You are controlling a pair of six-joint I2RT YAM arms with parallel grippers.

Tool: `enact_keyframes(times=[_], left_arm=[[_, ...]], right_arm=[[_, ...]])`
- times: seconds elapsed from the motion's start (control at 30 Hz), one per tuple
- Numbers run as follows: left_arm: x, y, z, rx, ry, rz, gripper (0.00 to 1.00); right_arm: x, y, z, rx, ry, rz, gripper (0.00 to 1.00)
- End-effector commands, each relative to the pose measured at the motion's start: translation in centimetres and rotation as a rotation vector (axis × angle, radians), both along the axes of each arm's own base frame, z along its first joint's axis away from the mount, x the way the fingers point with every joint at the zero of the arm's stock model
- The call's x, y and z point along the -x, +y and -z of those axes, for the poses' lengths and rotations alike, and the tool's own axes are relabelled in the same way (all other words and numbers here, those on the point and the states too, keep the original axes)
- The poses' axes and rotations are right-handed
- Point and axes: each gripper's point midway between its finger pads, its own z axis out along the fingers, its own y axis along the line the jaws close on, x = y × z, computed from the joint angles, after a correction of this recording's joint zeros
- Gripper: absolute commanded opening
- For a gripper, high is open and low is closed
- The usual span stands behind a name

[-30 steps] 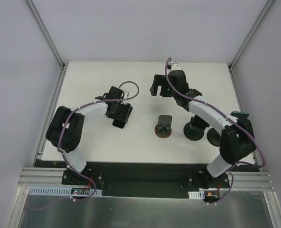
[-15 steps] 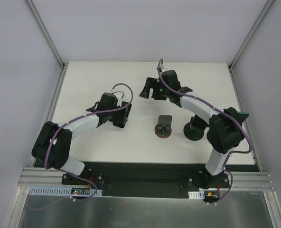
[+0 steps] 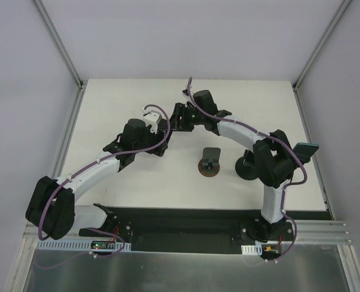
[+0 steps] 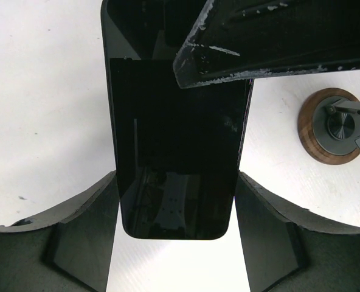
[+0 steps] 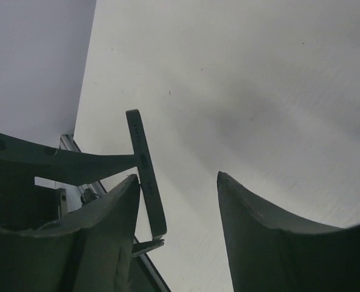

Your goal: Place the phone on the phone stand

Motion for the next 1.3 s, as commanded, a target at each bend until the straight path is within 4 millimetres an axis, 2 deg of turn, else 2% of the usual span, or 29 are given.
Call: enact_keyframes(times=[0.0,0.13,0.17,0.23,0.27,0.3,0.37,0.4,0.43,0.47,0.5,0.53,0.57,0.6,0.63,0.67,0.7,0.73,0.77,0.8,0.87,0.9,0.97,1.1,1.13,1.17,1.2,1.23,1.27], left_arm=[[-1.3,-0.2,-3.4,0.018,-0.138,0.008,0.00],[-1.4,-0.2,-4.1,0.013,-0.145,0.010,0.00],[-1.4,-0.3,-4.2,0.024,-0.141,0.005,0.00],[-1.0,-0.8,-4.5,0.068,-0.119,0.007,0.00],[-0.6,-1.2,-5.0,0.116,-0.101,0.003,0.05],[-0.1,-1.9,-5.5,0.156,-0.086,0.027,0.11],[0.7,-2.1,-6.8,0.255,-0.069,-0.011,0.32],[1.1,-2.1,-7.3,0.294,-0.065,-0.021,0.44],[1.7,-1.9,-6.8,0.321,-0.046,-0.040,0.52],[2.3,-1.9,-8.7,0.415,-0.058,-0.071,0.71],[2.6,-1.8,-9.3,0.462,-0.060,-0.085,0.91],[3.3,-1.5,-8.6,0.495,-0.040,-0.106,0.92],[4.1,-1.5,-10.4,0.596,-0.042,-0.121,0.93],[4.5,-1.4,-10.7,0.636,-0.037,-0.131,0.93],[5.1,-1.2,-10.0,0.662,-0.016,-0.146,0.93],[5.8,-0.8,-11.2,0.725,-0.019,-0.163,0.93],[6.2,-0.5,-12.1,0.761,-0.039,-0.164,0.93],[7.1,0.0,-12.9,0.806,-0.074,-0.156,0.92],[7.5,0.1,-13.5,0.850,-0.082,-0.152,0.91],[7.9,0.2,-15.2,0.914,-0.136,-0.121,0.90],[9.2,0.1,-15.7,1.005,-0.151,-0.074,0.86],[9.6,0.0,-16.4,1.046,-0.176,-0.043,0.85],[10.6,-0.1,-17.9,1.147,-0.231,0.034,0.83],[11.3,-0.8,-18.6,1.201,-0.230,0.114,0.84],[11.6,-0.9,-19.5,1.224,-0.262,0.145,0.84],[11.9,-0.9,-19.9,1.241,-0.275,0.166,0.82],[12.3,-0.8,-20.6,1.257,-0.306,0.193,0.72],[12.5,-0.9,-20.7,1.261,-0.315,0.215,0.65],[13.2,-0.6,-22.0,1.286,-0.372,0.252,0.60]], right_arm=[[0.3,1.9,-3.9,-0.132,-0.044,-0.096,0.51],[1.2,2.5,-5.6,-0.201,-0.072,-0.157,0.21],[1.5,2.4,-5.7,-0.212,-0.074,-0.167,0.01],[2.1,2.4,-8.4,-0.279,-0.143,-0.183,0.01],[2.5,1.8,-7.9,-0.275,-0.144,-0.170,0.01],[2.4,1.2,-10.1,-0.290,-0.206,-0.136,0.01],[3.0,0.2,-10.0,-0.281,-0.227,-0.101,0.01],[3.2,-0.5,-12.1,-0.309,-0.291,-0.070,0.01],[3.4,-0.9,-12.7,-0.324,-0.303,-0.050,0.01],[3.6,-1.3,-13.4,-0.344,-0.319,-0.032,0.01],[4.1,-2.1,-14.6,-0.376,-0.363,-0.005,0.01],[4.4,-2.4,-15.4,-0.402,-0.379,0.005,0.01],[4.9,-2.6,-16.0,-0.431,-0.371,0.019,0.01],[5.6,-3.3,-17.3,-0.471,-0.410,0.028,0.01],[6.0,-3.5,-17.9,-0.498,-0.415,0.032,0.01],[6.5,-3.7,-18.5,-0.525,-0.417,0.040,0.01],[7.1,-4.3,-20.4,-0.567,-0.458,0.052,0.01],[7.4,-4.6,-19.9,-0.569,-0.453,0.062,0.01],[7.9,-4.8,-20.4,-0.586,-0.465,0.068,0.01],[8.5,-5.4,-21.8,-0.625,-0.494,0.082,0.01],[9.5,-5.7,-21.9,-0.652,-0.495,0.093,0.01],[10.1,-6.3,-23.4,-0.701,-0.527,0.104,0.01],[11.3,-6.2,-23.8,-0.727,-0.530,0.094,0.01],[13.5,-6.5,-25.7,-0.786,-0.571,0.097,0.01],[13.7,-6.5,-25.7,-0.783,-0.578,0.099,0.01],[14.2,-6.3,-25.8,-0.788,-0.574,0.092,0.01],[14.2,-6.3,-25.8,-0.793,-0.571,0.101,0.01],[14.3,-6.4,-25.9,-0.800,-0.571,0.108,0.01],[14.5,-6.2,-25.7,-0.808,-0.563,0.108,0.01]])
